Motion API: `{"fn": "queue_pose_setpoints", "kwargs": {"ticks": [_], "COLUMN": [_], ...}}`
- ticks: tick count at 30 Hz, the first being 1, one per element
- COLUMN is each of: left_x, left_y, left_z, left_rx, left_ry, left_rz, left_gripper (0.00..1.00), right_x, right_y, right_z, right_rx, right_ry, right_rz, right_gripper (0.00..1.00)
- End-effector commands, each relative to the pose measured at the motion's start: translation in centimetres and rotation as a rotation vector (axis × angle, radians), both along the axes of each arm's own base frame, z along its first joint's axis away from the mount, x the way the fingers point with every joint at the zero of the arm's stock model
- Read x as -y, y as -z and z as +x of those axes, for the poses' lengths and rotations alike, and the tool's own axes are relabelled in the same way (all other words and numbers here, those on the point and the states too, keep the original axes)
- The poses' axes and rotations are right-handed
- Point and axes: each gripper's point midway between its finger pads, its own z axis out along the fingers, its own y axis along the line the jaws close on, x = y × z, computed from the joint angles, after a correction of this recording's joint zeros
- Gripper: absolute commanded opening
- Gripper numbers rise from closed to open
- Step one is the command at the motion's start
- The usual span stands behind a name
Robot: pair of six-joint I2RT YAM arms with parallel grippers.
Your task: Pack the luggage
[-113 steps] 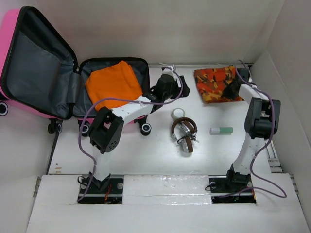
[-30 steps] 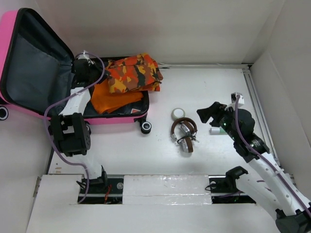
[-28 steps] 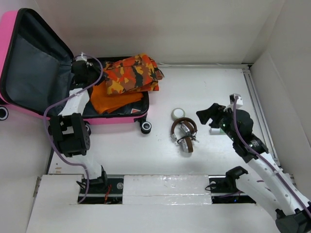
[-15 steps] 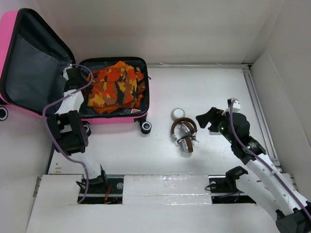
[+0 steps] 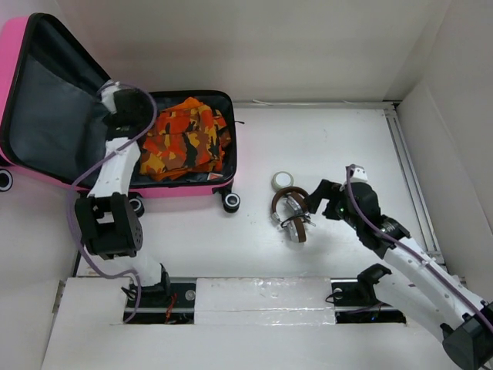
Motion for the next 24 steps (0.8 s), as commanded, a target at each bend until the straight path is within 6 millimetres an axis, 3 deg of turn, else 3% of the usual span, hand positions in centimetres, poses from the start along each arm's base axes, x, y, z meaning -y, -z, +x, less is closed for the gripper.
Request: {"fn": "queue_pose_setpoints", "kwargs": {"ticks": [1,2,4,5,6,8,9,10,13,14,15,16,18,19,21,23,24], "left_x": [6.9,11.4,16.1,20.6,22.5,25.9,28.1,29.0,30.9,30.9,31.1,31.3,31.1,31.1,30.5,29.4,29.2], "left_y": [-8.3,-9.8,-10.7,-11.2,-12.2,-10.7,-11.8,-9.6,-9.5,-7.2,-6.8,-7.2,-5.7,-6.4,-5.7,-6.5,-6.3], "left_z": [0.0,-0.8,-2.3,-4.4,-5.5,-8.0,-10.7,-11.9,-16.1,-16.9,-17.5,-18.7,-19.8,-20.5,-21.1,-21.5,-21.7], "left_rx": [0.149,0.18,0.2,0.22,0.248,0.249,0.296,0.29,0.378,0.364,0.367,0.383,0.347,0.366,0.352,0.378,0.385], "left_ry": [0.143,0.238,0.343,0.441,0.482,0.567,0.635,0.658,0.728,0.729,0.738,0.748,0.753,0.75,0.751,0.722,0.721], "left_rz": [0.101,0.116,0.139,0.131,0.111,0.033,-0.012,-0.035,-0.167,-0.175,-0.177,-0.192,-0.173,-0.175,-0.155,-0.156,-0.159], "left_gripper": [0.82,0.82,0.82,0.82,0.82,0.82,0.82,0.82,0.81,0.81,0.81,0.81,0.81,0.81,0.81,0.81,0.81], "right_x": [-1.6,-2.4,-3.3,-4.2,-4.8,-5.6,-5.8,-5.9,-5.8,-5.8,-5.8,-6.5,-6.4,-6.2,-6.1,-6.1,-6.5], "right_y": [1.1,1.9,3.0,3.9,3.6,4.7,5.7,5.9,6.8,7.7,8.4,7.8,9.2,9.2,10.3,10.3,10.7], "right_z": [-0.9,-1.6,-2.3,-3.3,-3.6,-4.7,-5.4,-5.5,-4.9,-4.9,-5.0,-4.5,-4.1,-3.3,-2.9,-2.0,-2.2], "right_rx": [-0.051,-0.076,-0.124,-0.16,-0.16,-0.205,-0.221,-0.218,-0.227,-0.251,-0.272,-0.256,-0.283,-0.268,-0.286,-0.263,-0.266], "right_ry": [-0.045,-0.086,-0.117,-0.163,-0.184,-0.198,-0.205,-0.197,-0.157,-0.154,-0.152,-0.17,-0.147,-0.117,-0.098,-0.057,-0.07], "right_rz": [0.009,0.004,0.015,0.024,0.043,0.065,0.049,0.049,0.038,0.02,0.004,0.001,-0.049,-0.067,-0.109,-0.125,-0.131], "right_gripper": [0.99,0.99,0.99,0.99,0.99,0.99,0.99,0.99,0.99,0.99,0.99,0.99,0.99,0.99,0.94,0.86,0.63]}}
